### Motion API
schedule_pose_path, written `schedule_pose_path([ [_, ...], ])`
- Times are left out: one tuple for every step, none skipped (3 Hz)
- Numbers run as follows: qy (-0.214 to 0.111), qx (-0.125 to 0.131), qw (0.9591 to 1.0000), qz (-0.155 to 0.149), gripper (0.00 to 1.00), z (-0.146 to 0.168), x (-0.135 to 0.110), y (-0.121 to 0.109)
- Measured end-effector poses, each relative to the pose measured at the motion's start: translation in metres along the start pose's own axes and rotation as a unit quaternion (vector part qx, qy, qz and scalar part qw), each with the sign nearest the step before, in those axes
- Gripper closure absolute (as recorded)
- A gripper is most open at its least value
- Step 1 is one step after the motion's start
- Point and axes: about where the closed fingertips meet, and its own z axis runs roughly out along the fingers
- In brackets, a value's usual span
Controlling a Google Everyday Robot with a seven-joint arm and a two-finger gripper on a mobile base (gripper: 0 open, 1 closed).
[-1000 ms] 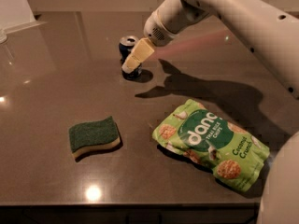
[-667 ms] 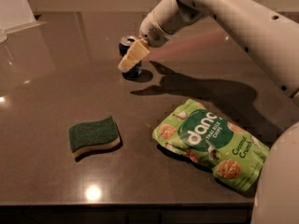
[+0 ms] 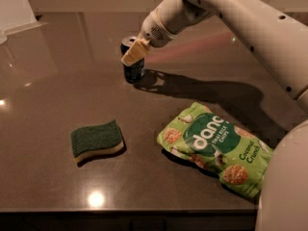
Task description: Pick pepsi can
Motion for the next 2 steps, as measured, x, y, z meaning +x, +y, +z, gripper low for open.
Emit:
schedule_pose_path([
  [-0.018,-0.007,0.9997,-0.012,0.85,-0.022,-0.015,0.01],
  [-0.035,-0.015,0.9985,-0.04,1.0,-0.055,-0.04,0.023],
])
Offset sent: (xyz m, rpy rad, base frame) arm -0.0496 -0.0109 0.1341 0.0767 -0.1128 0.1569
